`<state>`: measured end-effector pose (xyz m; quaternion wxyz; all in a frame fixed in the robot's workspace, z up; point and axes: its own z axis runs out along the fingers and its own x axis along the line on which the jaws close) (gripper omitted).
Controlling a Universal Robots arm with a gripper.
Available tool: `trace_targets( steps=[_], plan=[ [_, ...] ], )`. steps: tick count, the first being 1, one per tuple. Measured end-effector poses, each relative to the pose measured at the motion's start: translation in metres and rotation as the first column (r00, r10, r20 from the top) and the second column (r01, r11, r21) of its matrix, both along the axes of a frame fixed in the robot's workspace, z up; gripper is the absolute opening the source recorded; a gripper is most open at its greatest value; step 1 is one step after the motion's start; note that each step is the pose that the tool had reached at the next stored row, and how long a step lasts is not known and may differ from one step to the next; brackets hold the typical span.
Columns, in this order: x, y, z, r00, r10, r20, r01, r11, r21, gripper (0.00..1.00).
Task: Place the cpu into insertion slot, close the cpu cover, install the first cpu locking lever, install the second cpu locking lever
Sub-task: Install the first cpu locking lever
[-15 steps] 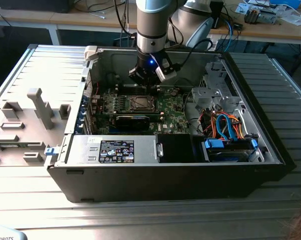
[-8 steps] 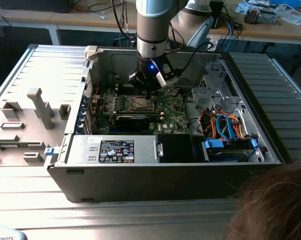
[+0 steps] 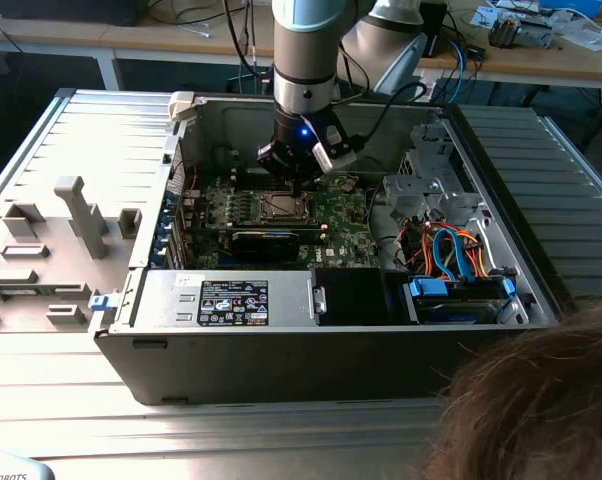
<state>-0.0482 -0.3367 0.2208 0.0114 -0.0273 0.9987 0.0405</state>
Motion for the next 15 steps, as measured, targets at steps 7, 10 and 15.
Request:
trace_targets(
  steps=[7,10,15],
  plan=[
    [0.0,0.0,0.0067,1.0,0.0,0.0,0.0,1.0,0.0,0.11],
    [0.0,0.0,0.0101,1.0,0.0,0.0,0.0,1.0,-0.0003,0.11],
    [0.0,0.0,0.0146,1.0,0.0,0.0,0.0,1.0,-0.0004,0.11]
  ],
)
